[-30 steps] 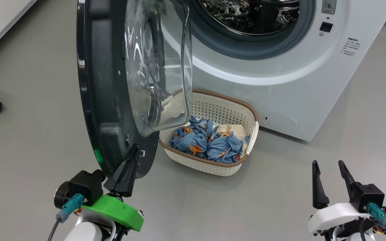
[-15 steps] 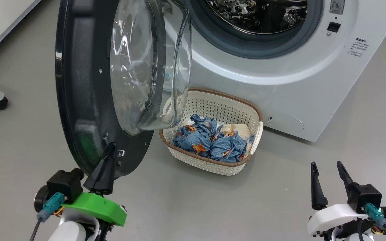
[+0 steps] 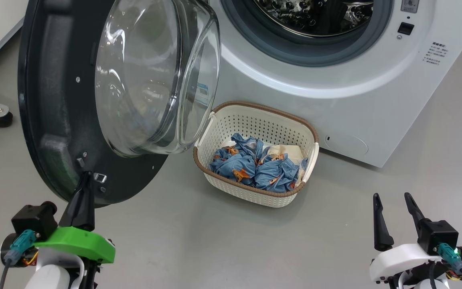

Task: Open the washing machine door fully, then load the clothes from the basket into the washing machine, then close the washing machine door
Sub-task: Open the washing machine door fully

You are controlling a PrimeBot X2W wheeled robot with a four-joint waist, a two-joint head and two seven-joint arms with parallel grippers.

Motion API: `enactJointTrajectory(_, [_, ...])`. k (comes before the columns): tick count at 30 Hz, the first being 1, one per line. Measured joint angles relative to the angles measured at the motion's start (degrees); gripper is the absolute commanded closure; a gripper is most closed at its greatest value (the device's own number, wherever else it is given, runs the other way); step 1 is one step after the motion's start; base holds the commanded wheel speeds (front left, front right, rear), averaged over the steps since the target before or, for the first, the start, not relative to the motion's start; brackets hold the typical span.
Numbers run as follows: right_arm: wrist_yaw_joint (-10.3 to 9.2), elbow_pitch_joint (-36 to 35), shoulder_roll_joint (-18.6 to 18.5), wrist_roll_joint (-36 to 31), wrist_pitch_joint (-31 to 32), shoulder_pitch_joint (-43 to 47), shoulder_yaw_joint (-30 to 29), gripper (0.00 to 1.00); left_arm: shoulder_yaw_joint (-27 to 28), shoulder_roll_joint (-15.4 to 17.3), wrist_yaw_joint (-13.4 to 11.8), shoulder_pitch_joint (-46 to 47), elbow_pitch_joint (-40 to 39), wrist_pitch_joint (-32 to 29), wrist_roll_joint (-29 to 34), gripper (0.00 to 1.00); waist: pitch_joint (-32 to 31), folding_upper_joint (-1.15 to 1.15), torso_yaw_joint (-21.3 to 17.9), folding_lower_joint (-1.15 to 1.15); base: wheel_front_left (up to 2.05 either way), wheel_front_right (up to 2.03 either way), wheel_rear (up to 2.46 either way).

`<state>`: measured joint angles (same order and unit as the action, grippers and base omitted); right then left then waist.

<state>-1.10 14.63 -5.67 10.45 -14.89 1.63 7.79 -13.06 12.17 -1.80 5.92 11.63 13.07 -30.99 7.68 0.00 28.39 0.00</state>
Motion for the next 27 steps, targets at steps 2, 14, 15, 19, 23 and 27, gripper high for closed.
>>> enactJointTrajectory(2, [0.04,0.0,-0.05,-0.01,0.0,-0.01,0.0,0.0,0.43,0.24,0.0,0.03,0.77,0.11,-0.38,1.0,0.09,0.0,0.03,0.0,0.0,0.0,0.0])
enactJointTrajectory(14, [0.47,0.03,-0.34,-0.63,0.0,-1.47,0.52,0.0,4.33,2.08,0.11,3.94,4.39,0.62,-1.76,1.0,1.87,0.0,-1.09,0.0,0.0,0.0,0.0])
enactJointTrajectory(15, [0.47,0.04,-0.45,-0.73,-0.01,-1.48,0.53,0.0,4.6,2.14,0.24,4.26,4.77,0.62,-1.99,1.0,2.06,0.0,-1.23,0.0,0.0,0.0,0.0])
enactJointTrajectory(19, [0.47,0.27,-0.93,-1.0,0.0,-2.04,0.64,0.0,6.24,2.72,0.25,5.58,6.77,0.64,-2.96,1.0,2.79,0.0,-1.86,0.0,0.0,0.0,0.0])
enactJointTrajectory(23, [0.47,0.35,-1.32,-1.02,-0.01,-2.72,0.63,0.0,8.23,3.55,0.25,6.98,9.03,0.69,-3.59,1.0,3.48,0.0,-2.55,0.0,0.0,0.0,0.0])
enactJointTrajectory(27, [0.47,0.44,-1.52,-1.18,-0.01,-2.74,0.62,0.0,9.72,4.16,0.26,8.01,10.71,0.7,-3.99,1.0,4.03,0.0,-3.04,0.0,0.0,0.0,0.0])
